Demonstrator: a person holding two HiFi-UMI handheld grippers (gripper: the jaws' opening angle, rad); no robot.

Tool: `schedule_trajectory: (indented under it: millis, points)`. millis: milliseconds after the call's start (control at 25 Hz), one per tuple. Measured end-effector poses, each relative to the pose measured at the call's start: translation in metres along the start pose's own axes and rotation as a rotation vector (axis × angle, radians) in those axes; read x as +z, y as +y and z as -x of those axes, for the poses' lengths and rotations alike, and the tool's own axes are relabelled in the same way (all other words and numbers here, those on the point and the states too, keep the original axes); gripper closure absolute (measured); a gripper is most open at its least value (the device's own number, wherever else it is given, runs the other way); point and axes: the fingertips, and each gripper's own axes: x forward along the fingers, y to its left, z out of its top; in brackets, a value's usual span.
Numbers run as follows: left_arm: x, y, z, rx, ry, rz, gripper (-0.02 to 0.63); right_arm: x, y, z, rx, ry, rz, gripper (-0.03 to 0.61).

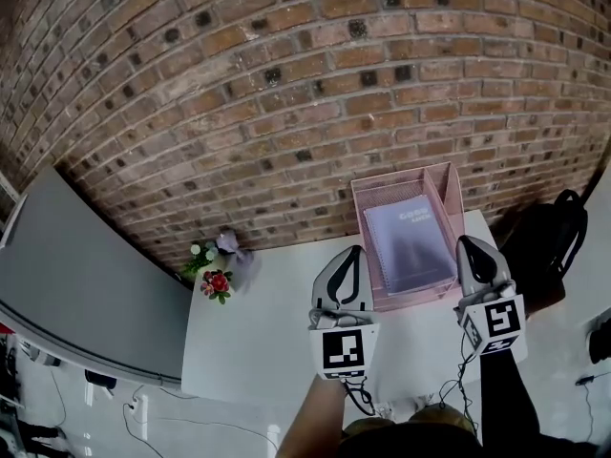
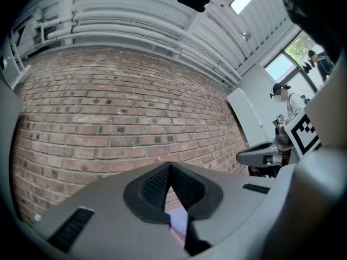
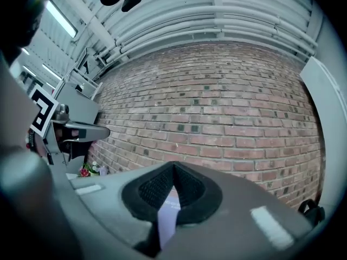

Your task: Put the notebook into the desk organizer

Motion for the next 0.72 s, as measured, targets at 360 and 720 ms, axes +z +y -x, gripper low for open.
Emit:
schedule_trajectory:
  millis: [360,720]
  points:
    - [-0.008,0.017,0.005,-0.013,0.025,0.016,0.607,0.008,0.013,-0.001,-0.025,0.000,0.034,0.577]
    - [-0.005,0.021,0.005,-0.026,0.017,0.016,0.607,0.015,0.020,0.003,-0.022,0.000,0.057,0.577]
